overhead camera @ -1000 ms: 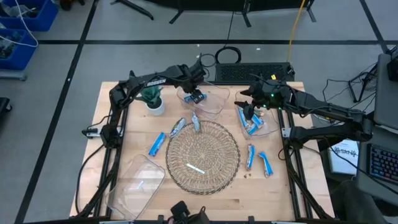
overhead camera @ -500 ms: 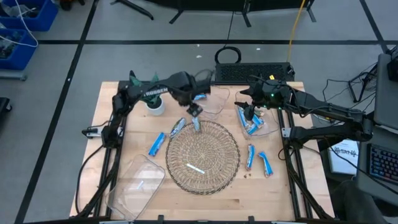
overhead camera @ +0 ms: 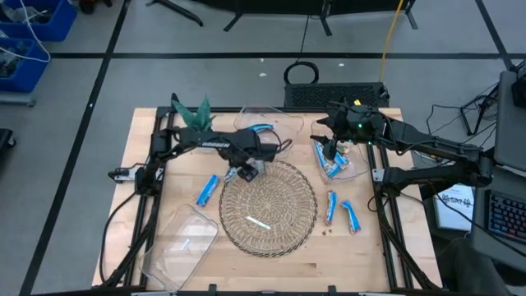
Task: Pick and place Granola Bars by type
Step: Put the top blue granola bar into the top left transparent bin
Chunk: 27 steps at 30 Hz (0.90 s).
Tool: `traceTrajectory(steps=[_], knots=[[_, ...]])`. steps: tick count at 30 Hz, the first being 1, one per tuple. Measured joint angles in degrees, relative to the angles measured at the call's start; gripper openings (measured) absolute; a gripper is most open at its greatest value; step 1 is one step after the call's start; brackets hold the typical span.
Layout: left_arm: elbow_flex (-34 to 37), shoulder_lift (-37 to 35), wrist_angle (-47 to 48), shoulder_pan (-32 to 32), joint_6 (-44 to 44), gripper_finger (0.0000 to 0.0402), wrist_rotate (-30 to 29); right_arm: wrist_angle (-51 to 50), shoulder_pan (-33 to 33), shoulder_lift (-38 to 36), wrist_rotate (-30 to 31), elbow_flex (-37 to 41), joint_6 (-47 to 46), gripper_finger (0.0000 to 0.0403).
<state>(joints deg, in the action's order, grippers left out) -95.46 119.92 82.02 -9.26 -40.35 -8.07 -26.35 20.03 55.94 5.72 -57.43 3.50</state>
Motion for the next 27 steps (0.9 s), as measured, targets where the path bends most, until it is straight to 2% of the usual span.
traceTrajectory(steps=[8,14,17,20,26,27], knots=[[7.5,0.0,-8.1,2.7,-1.9,0.0322,0.9,0.0,0.0,0.0,0.0,0.0,0.9,0.0263],[11.2,-0.1,-9.1,3.3,-2.0,0.0302,-0.7,0.0,0.0,0.0,0.0,0.0,1.5,0.0263],[11.6,-0.1,-9.0,3.3,-0.7,0.0277,-0.7,0.0,0.0,0.0,0.0,0.0,1.5,0.0263],[11.6,-0.1,-9.4,3.2,-0.1,0.0222,0.0,0.0,0.0,0.0,0.0,0.0,1.5,0.0263],[11.5,-2.3,-9.2,3.3,-0.2,0.0044,0.8,0.4,0.0,0.0,0.0,0.0,1.8,0.0263],[11.5,-3.3,-9.1,3.4,-0.7,0.0027,0.5,0.7,0.0,0.0,0.0,0.0,1.9,0.0263]])
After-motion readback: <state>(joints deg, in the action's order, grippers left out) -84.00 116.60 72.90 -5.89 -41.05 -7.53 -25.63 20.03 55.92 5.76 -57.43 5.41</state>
